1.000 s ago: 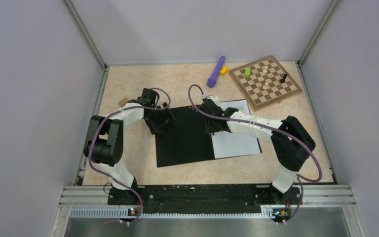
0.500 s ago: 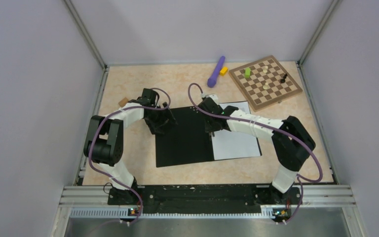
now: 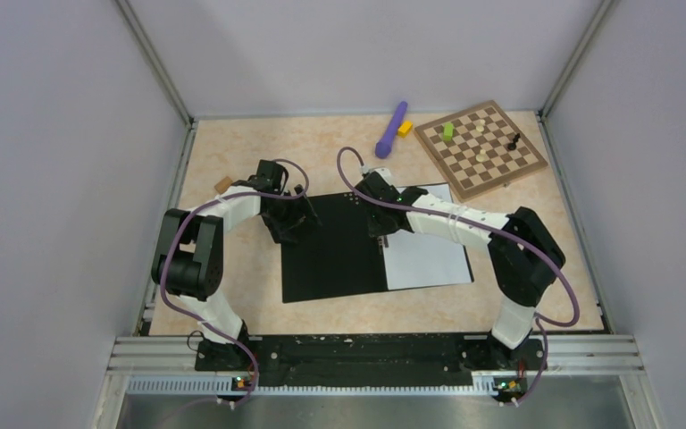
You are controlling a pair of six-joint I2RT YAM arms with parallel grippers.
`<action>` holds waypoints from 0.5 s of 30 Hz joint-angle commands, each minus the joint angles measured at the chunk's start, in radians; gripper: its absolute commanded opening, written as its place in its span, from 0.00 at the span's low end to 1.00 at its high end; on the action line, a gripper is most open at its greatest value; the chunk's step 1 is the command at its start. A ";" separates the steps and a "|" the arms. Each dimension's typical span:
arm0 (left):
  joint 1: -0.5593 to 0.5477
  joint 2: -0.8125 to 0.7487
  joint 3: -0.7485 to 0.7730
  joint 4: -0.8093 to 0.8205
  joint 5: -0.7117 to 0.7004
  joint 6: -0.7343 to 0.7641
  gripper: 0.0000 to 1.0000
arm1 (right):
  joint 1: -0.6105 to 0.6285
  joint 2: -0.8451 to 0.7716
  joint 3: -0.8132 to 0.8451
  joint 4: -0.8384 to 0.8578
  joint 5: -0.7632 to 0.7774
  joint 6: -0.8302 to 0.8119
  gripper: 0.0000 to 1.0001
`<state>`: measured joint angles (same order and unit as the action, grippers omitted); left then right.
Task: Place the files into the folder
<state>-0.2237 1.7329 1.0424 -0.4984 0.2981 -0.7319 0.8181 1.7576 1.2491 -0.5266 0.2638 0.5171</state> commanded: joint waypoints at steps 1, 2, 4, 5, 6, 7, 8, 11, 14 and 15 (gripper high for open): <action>-0.017 0.071 -0.039 0.013 -0.045 0.012 0.90 | 0.016 0.033 0.070 -0.030 -0.001 0.000 0.19; -0.017 0.072 -0.039 0.012 -0.047 0.013 0.90 | 0.016 0.038 0.079 -0.032 0.002 -0.001 0.19; -0.017 0.070 -0.039 0.011 -0.047 0.014 0.90 | 0.016 0.046 0.090 -0.035 0.005 0.001 0.19; -0.017 0.070 -0.039 0.011 -0.047 0.016 0.90 | 0.015 0.046 0.093 -0.036 0.006 0.001 0.19; -0.017 0.069 -0.039 0.009 -0.048 0.017 0.90 | 0.015 0.046 0.095 -0.036 0.009 0.001 0.19; -0.017 0.070 -0.039 0.009 -0.048 0.016 0.90 | 0.016 0.046 0.097 -0.038 0.014 0.003 0.19; -0.017 0.070 -0.039 0.009 -0.049 0.016 0.90 | 0.016 0.045 0.100 -0.041 0.018 0.002 0.19; -0.017 0.070 -0.039 0.012 -0.046 0.016 0.90 | 0.015 0.043 0.111 -0.047 0.024 0.002 0.19; -0.016 0.071 -0.038 0.011 -0.045 0.014 0.90 | 0.016 0.042 0.119 -0.056 0.028 0.001 0.19; -0.017 0.070 -0.039 0.011 -0.045 0.015 0.90 | 0.015 0.040 0.121 -0.061 0.029 0.001 0.19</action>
<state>-0.2237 1.7329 1.0428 -0.4984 0.2981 -0.7315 0.8185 1.8004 1.3151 -0.5743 0.2699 0.5171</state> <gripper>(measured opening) 0.899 0.187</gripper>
